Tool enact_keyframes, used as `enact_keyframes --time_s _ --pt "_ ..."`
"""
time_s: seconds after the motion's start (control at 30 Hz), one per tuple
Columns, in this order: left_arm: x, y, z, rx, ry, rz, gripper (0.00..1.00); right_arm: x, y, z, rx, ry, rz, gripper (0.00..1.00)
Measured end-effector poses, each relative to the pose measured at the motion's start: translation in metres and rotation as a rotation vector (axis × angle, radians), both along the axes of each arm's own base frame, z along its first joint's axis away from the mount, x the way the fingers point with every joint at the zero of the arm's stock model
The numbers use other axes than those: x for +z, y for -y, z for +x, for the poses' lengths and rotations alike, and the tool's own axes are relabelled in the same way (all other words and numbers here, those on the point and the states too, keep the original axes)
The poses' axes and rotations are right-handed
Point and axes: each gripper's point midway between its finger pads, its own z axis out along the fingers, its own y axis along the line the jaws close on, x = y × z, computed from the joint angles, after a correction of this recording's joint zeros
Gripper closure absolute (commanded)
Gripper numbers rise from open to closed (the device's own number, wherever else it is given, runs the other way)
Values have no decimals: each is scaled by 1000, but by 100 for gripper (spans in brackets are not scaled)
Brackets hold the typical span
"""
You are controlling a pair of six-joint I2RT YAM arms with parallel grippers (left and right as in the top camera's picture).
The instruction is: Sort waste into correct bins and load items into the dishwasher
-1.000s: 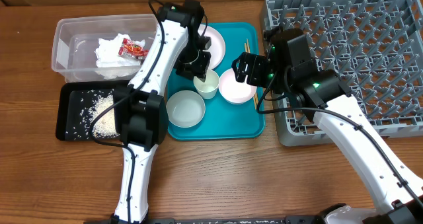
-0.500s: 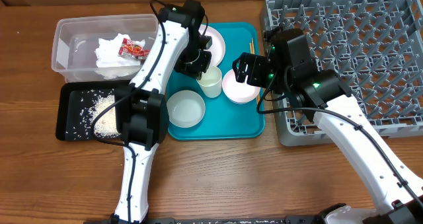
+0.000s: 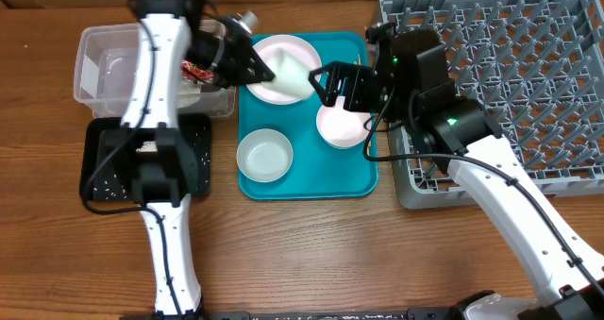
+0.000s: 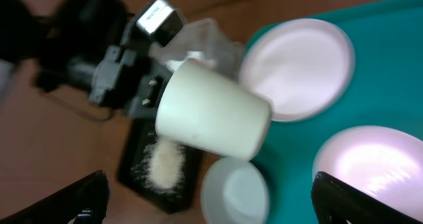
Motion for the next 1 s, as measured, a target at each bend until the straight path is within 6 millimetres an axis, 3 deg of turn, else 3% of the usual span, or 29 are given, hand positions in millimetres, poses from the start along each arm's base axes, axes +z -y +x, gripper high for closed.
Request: enact_keyframes --time_s 0.13,0.27,0.43,0.57,0.77,1.0 --pt "31 -3 9 46 25 -199 96 26 -6 3 94 85 91 1" --pt "56 7 10 52 32 -350 96 45 0 4 180 164 144 1" --pt "75 19 8 47 19 -460 96 60 11 5 257 252 176 1" --pt "81 31 5 36 -15 -494 96 61 23 18 278 301 193 1" --pt "98 41 -5 10 -5 -505 96 46 33 40 337 337 237 1" --pt "142 39 -34 -28 140 -411 96 53 27 29 461 375 298 1"
